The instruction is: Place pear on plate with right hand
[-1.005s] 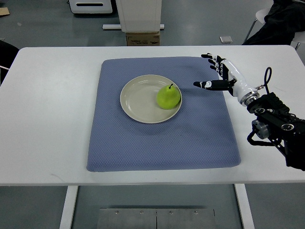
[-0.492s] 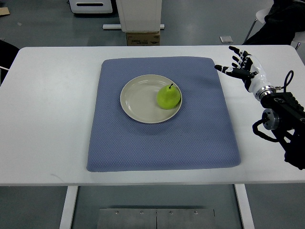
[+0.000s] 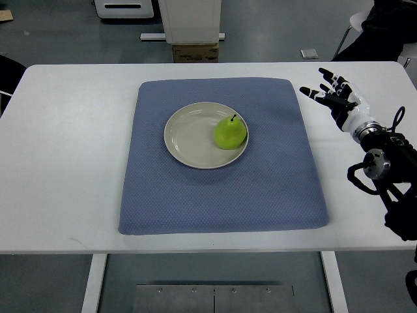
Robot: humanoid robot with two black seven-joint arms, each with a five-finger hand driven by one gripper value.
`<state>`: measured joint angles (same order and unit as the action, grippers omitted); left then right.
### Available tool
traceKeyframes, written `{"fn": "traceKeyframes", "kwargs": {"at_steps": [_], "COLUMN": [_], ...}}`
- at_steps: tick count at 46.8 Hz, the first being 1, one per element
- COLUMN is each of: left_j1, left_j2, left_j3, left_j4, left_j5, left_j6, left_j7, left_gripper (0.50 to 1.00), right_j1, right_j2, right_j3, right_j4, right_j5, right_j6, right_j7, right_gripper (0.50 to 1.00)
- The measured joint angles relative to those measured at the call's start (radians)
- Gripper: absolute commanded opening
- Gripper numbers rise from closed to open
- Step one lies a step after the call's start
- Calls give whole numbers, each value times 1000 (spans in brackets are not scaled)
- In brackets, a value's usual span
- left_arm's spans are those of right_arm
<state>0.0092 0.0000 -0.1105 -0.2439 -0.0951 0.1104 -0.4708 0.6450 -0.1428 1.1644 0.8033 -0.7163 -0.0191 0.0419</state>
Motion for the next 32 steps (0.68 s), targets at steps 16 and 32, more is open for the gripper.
{"fn": "traceKeyframes", "kwargs": {"at_steps": [16,32], "left_j1": [0,0], "left_j2": [0,0], "left_j3": [0,0], "left_j4": [0,0], "left_j5": [0,0], "left_j6": [0,0], "left_j7": [0,0], "left_gripper": [1000,1000], "right_j1": [-45,-67], "right_j2": [23,79], "right_j3": [93,152], "right_j4": [41,33], "right_j5": [-5,19], "right_j6": [8,7], "right_j7": [-16,-11], "right_gripper": [1000,1000]}}
